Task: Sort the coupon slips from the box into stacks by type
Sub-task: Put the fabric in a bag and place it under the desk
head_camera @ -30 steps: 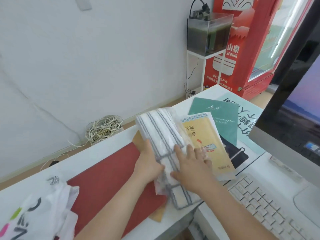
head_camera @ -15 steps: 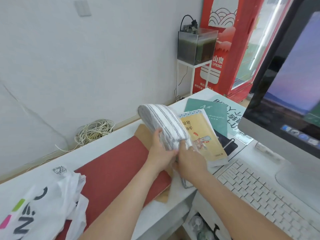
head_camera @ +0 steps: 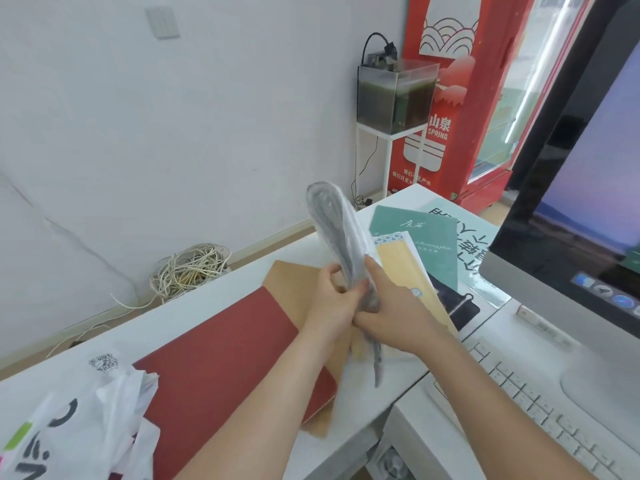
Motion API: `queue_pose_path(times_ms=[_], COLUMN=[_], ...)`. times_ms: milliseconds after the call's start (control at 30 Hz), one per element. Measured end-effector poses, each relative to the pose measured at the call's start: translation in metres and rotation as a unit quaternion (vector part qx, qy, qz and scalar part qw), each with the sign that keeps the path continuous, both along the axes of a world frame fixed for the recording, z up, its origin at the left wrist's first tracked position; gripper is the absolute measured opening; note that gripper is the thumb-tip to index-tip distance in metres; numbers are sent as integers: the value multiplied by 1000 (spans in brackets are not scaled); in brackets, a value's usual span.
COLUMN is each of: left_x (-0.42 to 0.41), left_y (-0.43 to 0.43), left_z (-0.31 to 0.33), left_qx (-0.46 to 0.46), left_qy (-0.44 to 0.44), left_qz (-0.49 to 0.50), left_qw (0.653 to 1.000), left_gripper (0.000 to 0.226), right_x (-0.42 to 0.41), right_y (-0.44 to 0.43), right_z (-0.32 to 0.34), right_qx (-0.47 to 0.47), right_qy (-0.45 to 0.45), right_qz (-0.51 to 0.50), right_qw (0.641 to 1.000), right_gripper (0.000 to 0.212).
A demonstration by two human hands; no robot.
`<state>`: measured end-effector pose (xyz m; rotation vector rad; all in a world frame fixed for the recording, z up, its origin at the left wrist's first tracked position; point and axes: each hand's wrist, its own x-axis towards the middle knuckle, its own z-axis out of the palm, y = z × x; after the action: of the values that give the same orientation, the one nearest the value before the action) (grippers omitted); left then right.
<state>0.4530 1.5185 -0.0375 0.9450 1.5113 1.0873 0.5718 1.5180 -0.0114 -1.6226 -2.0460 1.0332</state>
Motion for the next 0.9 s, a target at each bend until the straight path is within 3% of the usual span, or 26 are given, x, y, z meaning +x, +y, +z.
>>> queue_pose_path(times_ms=[167, 233, 300, 400, 467, 533, 633, 700, 800, 900], left_x=[-37, -61, -89, -138, -176, -218, -269, -297, -339, -374], left_y=[-26, -51, -83, -139, -179, -222, -283, -312, -330, -339], left_z=[47, 63, 76, 83, 77, 59, 8, -29, -60, -70], left_qx=[61, 86, 110, 107, 90, 31, -141, -211, -202, -257], left_qy=[88, 100, 128, 177, 254, 374, 499, 520, 532, 484], left_qz=[-9, 1, 8, 38, 92, 124, 28, -2, 74, 92], left_qw=[994, 991, 986, 978, 959, 918, 854, 827, 819, 832], left_gripper=[55, 54, 48, 39, 36, 34, 58, 65, 54, 72], right_x=[-46, -65, -82, -113, -132, -148, -165, -173, -174, -171], right_y=[-18, -25, -33, -63, -93, -125, -166, -186, -203, -220], right_z=[21, 24, 25, 18, 3, -16, -38, -45, -47, -43], right_qx=[101, 94, 20, -148, -183, -191, -180, -180, -170, -167], right_qy=[53, 129, 261, 431, 423, 391, 358, 358, 381, 402], right_qz=[-38, -40, -31, -6, 24, 45, 13, -23, -65, -84], right_qw=[993, 986, 965, 890, 887, 899, 916, 916, 907, 896], right_gripper=[89, 81, 68, 55, 53, 57, 62, 60, 58, 57])
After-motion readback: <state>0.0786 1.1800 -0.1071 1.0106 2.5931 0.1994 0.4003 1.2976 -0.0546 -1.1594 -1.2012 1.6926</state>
